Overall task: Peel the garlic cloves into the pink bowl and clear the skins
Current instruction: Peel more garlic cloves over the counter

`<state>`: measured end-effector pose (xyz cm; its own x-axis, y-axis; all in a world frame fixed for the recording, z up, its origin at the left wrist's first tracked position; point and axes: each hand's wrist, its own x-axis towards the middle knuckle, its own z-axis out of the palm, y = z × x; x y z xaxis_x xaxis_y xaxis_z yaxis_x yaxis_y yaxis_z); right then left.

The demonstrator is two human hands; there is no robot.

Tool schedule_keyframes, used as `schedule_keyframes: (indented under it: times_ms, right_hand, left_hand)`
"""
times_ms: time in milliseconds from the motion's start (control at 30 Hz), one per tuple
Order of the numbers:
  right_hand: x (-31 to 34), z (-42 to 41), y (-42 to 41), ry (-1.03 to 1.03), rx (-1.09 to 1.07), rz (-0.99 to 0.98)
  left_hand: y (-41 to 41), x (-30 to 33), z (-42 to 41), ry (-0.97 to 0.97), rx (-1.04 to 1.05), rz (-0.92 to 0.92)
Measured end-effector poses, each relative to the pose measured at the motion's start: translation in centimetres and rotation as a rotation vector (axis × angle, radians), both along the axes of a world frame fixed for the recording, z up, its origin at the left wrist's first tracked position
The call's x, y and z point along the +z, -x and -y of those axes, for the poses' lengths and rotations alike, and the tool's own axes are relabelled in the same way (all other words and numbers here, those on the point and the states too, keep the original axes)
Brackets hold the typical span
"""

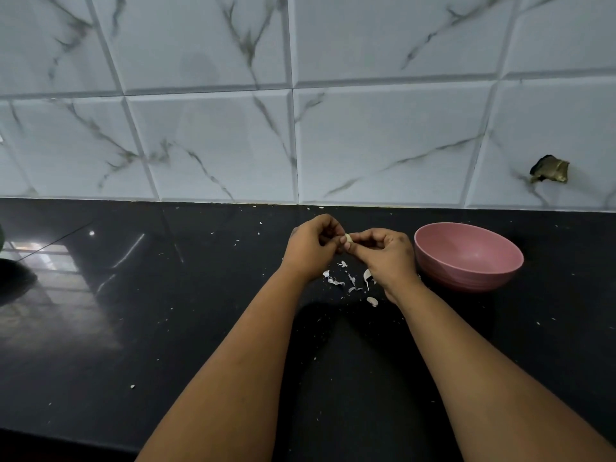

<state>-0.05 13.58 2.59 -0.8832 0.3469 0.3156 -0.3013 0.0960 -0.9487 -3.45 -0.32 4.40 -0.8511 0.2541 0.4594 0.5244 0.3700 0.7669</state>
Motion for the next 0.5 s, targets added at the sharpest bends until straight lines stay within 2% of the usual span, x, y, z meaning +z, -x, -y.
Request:
schedule_keyframes:
  times_ms: [500]
  right_hand:
    - [0.39,-0.13,-0.37,0.048,0.059,0.016]
  left_hand:
    - [0.12,-0.14,-0.14,-0.021,0.011,-0.023]
